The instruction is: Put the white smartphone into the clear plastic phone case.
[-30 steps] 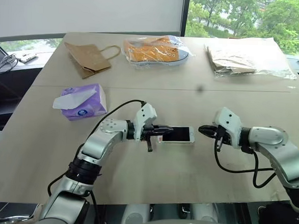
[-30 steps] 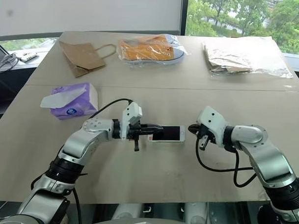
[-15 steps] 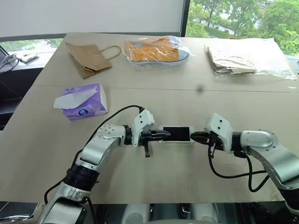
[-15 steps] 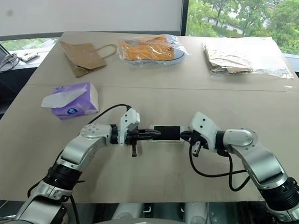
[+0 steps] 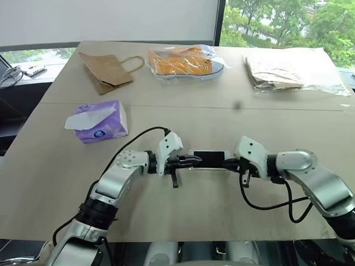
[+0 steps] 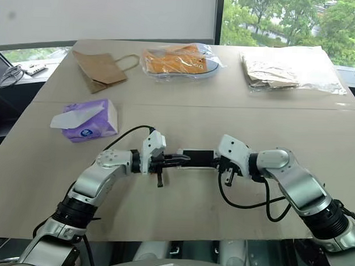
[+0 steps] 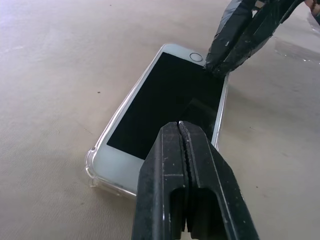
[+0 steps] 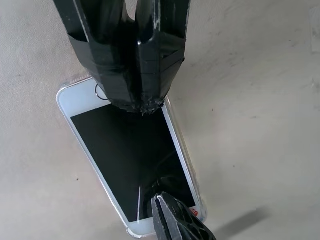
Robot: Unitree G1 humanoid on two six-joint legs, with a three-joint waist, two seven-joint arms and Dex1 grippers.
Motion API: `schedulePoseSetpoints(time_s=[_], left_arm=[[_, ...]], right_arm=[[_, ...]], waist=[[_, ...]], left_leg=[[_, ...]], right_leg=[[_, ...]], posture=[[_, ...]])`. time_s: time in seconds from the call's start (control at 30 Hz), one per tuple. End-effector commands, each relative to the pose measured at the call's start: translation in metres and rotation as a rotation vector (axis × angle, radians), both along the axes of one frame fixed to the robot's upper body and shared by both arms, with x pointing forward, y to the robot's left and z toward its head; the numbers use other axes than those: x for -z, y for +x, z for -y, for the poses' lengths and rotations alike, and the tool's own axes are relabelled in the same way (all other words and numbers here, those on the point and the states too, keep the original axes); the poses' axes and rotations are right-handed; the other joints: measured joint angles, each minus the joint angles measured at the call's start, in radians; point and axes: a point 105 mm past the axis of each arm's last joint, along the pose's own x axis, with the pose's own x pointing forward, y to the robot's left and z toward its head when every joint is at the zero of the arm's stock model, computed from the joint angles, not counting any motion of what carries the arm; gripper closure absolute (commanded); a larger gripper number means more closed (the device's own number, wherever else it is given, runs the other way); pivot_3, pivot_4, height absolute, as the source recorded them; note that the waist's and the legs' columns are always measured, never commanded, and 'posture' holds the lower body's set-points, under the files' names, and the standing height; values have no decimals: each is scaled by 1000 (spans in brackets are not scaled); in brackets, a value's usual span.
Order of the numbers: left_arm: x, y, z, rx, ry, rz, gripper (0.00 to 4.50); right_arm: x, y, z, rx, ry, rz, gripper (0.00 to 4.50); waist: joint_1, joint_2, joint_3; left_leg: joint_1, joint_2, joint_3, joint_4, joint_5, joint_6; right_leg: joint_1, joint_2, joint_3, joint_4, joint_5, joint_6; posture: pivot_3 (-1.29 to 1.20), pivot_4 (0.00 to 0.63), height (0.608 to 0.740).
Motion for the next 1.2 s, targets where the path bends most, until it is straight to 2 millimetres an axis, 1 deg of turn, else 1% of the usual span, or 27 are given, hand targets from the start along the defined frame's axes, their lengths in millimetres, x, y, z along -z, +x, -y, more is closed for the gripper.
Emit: schedulePoseSetpoints(time_s=[0.03,0.13,0.2,0.27,0.4,0.63,0.77,0.9,1.03,1.1,1.17,1.2], left_arm=[[6,-3,0,-3,13,-16,4489],[7,-3,1,-3,12,-16,4489],[7,-3,1,-4,12,-16,4489],[7,-3,1,-5,12,-15,4489],[7,-2,1,-8,9,-14,4489],[8,-1,2,-14,5,-16,4489],[8,-1,2,-17,4,-19,4489],[8,0,1,-18,6,-18,4489],[8,1,1,-19,7,-17,4489],[8,1,1,-20,6,-17,4489],[8,1,1,-20,6,-15,4489],[7,1,1,-20,6,-13,4489]], right_arm=[[28,-7,10,54,-68,-152,4500],[35,-6,9,74,-80,-187,4500],[42,-6,9,93,-80,-226,4500],[49,-8,10,102,-94,-252,4500],[59,-11,13,103,-118,-283,4500],[74,-18,17,102,-148,-330,4500],[87,-21,27,141,-219,-361,4500],[94,-21,33,180,-263,-386,4500],[98,-20,36,213,-292,-411,4500],[98,-15,36,218,-292,-386,4500],[89,-12,27,198,-222,-366,4500],[73,-8,15,172,-126,-326,4500]], waist=[[1,0,-3],[0,-1,-5],[0,0,-5],[-1,0,-7],[-1,-1,-14],[-1,-1,-24],[-1,-1,-31],[0,-1,-38],[0,-1,-43],[0,-3,-45],[-1,-4,-46],[-1,-4,-46]], left_leg=[[0,0,0,0,0,0],[3,0,0,0,0,0],[9,0,0,-2,-1,1],[13,1,0,-3,-1,1],[14,1,-1,-3,-1,1],[14,1,-2,-3,-1,1],[14,1,-2,-3,-2,2],[14,1,-2,-4,-2,2],[15,1,-3,-5,-2,2],[16,1,-3,-6,-2,2],[16,1,-3,-7,-2,1],[16,1,-3,-7,-3,0]], right_leg=[[0,0,0,0,0,0],[3,-1,0,0,0,0],[9,-1,0,-2,-2,-2],[14,-1,-1,-4,-4,-1],[15,-6,0,-5,-4,-1],[15,-8,0,-7,-4,-2],[15,-8,-1,-8,-5,-1],[15,-9,-1,-9,-5,-1],[15,-10,-1,-10,-5,-1],[15,-11,-2,-10,-5,-1],[15,-11,-2,-10,-5,-1],[16,-13,-4,-10,-5,-1]], posture=[[0,150,740],[0,150,740],[0,150,740],[0,150,740],[0,150,740],[0,150,740],[0,150,740],[0,150,740],[0,150,740],[0,150,740],[0,150,740],[0,150,740]])
